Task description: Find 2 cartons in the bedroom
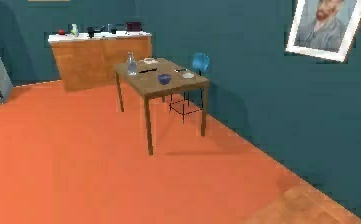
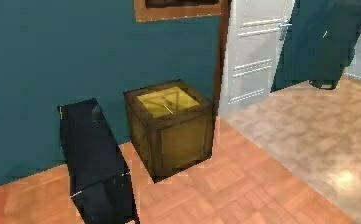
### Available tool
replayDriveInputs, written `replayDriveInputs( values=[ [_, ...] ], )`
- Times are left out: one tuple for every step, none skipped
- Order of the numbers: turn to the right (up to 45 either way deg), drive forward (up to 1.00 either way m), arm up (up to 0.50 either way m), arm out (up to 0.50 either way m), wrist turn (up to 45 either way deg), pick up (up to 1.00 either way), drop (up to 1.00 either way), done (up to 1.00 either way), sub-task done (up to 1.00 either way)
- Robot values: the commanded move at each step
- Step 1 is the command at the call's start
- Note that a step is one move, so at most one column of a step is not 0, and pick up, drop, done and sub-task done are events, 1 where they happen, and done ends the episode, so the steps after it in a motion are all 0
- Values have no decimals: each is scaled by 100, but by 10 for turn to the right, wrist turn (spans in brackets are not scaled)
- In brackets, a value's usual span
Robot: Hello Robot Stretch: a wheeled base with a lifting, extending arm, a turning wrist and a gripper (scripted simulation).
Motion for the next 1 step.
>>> replayDriveInputs(
  values=[
    [450,0,0,0,0,0,0,0,0]
  ],
)
